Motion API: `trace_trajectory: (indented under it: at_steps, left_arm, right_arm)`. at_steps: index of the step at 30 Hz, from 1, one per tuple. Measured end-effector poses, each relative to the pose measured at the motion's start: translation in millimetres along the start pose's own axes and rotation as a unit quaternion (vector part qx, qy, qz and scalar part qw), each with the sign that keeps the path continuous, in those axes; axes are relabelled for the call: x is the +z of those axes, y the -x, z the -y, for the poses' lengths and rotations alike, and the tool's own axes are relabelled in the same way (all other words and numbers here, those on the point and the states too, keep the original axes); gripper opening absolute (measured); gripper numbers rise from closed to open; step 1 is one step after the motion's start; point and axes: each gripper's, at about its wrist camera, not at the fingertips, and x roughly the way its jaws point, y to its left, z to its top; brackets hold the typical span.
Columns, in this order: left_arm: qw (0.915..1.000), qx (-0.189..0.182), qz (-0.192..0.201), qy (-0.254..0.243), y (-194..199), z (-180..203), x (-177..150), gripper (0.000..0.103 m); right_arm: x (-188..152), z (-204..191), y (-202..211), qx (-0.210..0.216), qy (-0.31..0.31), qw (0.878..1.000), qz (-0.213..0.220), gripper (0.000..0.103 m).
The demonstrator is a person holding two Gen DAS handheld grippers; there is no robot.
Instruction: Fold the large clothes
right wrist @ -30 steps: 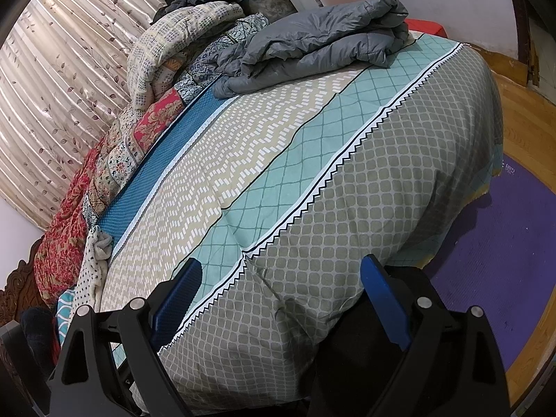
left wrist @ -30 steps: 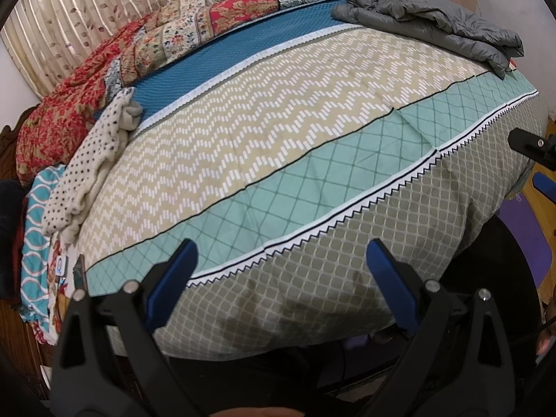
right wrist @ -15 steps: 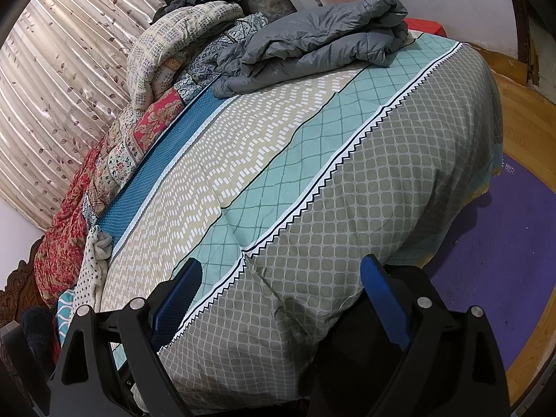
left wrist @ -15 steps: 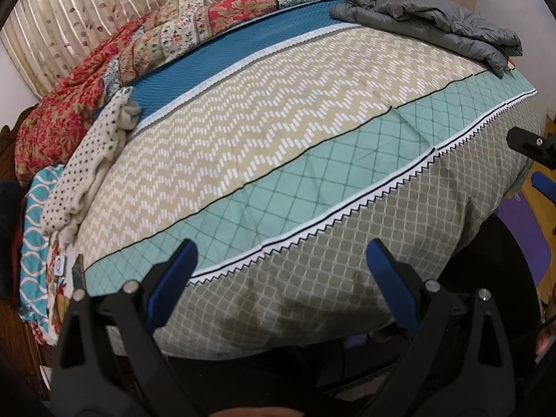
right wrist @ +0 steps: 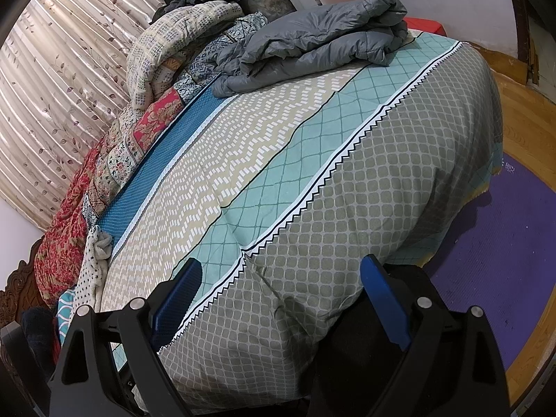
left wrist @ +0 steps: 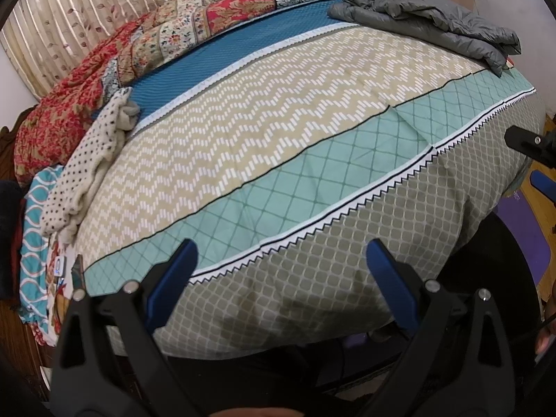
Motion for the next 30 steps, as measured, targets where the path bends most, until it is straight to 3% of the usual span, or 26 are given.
trace_trajectory:
  at_steps: [30]
  left_arm:
    - [1.0, 0.002, 0.0, -0.001, -0.1, 4.9, -0.1, 0.094]
  right_arm:
    - [-2.4, -1.5, 0.0, -0.001, 0.0, 1.0, -0.001, 0.035]
